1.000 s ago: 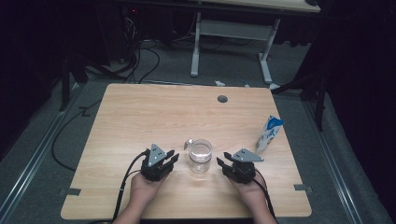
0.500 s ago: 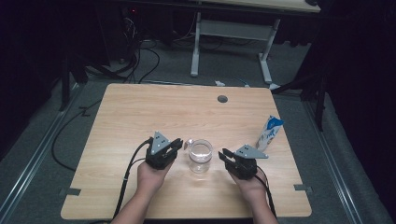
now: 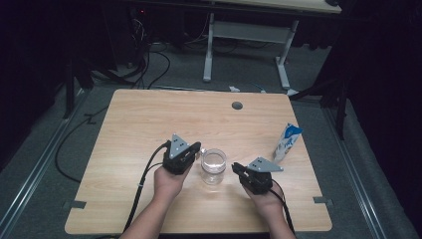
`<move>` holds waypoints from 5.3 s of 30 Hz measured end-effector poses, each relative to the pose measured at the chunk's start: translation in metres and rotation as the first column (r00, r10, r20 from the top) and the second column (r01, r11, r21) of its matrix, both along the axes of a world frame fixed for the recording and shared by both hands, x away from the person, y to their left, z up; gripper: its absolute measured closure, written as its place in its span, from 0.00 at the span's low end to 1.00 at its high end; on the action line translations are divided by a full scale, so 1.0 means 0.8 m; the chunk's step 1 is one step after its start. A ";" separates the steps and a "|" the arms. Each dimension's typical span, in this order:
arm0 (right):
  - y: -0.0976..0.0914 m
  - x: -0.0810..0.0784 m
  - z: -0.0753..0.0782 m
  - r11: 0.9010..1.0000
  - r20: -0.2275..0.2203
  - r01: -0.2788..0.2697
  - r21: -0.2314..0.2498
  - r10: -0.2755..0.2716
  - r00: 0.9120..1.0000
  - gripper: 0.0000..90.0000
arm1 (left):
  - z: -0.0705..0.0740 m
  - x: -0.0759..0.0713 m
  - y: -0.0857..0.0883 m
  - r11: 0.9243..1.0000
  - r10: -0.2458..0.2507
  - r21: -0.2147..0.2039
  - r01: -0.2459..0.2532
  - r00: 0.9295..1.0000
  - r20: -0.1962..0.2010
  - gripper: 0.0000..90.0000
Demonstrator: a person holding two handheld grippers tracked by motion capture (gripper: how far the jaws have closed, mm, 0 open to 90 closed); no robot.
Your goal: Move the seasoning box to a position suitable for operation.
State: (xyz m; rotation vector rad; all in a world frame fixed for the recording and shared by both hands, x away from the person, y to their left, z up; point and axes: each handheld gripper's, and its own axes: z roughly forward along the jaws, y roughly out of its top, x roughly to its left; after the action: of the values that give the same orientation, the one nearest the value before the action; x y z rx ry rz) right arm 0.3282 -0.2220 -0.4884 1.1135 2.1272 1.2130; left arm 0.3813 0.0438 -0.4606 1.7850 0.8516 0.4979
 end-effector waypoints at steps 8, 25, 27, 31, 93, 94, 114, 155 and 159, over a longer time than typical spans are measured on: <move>-0.002 -0.002 0.003 1.000 0.011 -0.005 -0.006 0.005 1.000 0.99 | -0.004 0.003 -0.007 1.000 0.001 0.007 -0.001 1.000 -0.007 1.00; -0.001 -0.007 0.009 1.000 0.025 -0.015 0.009 0.015 1.000 1.00 | -0.005 0.001 -0.013 1.000 0.000 0.020 0.000 1.000 0.011 1.00; 0.000 -0.007 0.010 1.000 0.029 -0.018 0.008 0.018 0.999 1.00 | -0.006 0.001 -0.013 1.000 -0.001 0.020 0.000 1.000 0.011 1.00; 0.001 -0.008 0.010 1.000 0.036 -0.017 0.005 0.016 0.999 1.00 | -0.006 0.001 -0.012 1.000 0.000 0.018 0.000 1.000 0.011 1.00; 0.026 -0.014 0.029 0.996 0.106 -0.082 0.033 0.078 0.991 1.00 | -0.033 -0.075 0.008 0.995 -0.075 -0.070 0.073 0.996 -0.039 1.00; 0.026 -0.014 0.029 0.996 0.104 -0.082 0.034 0.078 0.992 1.00 | -0.033 -0.075 0.007 0.994 -0.078 -0.074 0.075 0.996 -0.041 1.00; 0.030 -0.016 0.032 0.995 0.114 -0.092 0.034 0.088 0.990 0.99 | -0.029 -0.075 -0.006 0.992 -0.095 -0.090 0.091 0.994 -0.046 1.00; 0.036 -0.013 0.018 0.994 0.110 -0.098 0.043 0.093 0.990 1.00 | -0.019 -0.059 0.002 0.988 -0.039 -0.149 0.034 0.999 -0.028 1.00; 0.036 -0.013 0.018 0.994 0.111 -0.098 0.043 0.093 0.989 1.00 | -0.019 -0.057 0.004 0.988 -0.030 -0.153 0.025 0.999 -0.026 1.00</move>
State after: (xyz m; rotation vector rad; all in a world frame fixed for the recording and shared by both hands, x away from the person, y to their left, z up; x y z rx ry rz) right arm 0.3178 -0.1930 -0.4738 0.9521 2.1001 1.3442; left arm 0.3358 0.0469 -0.4755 1.6639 0.8603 0.3803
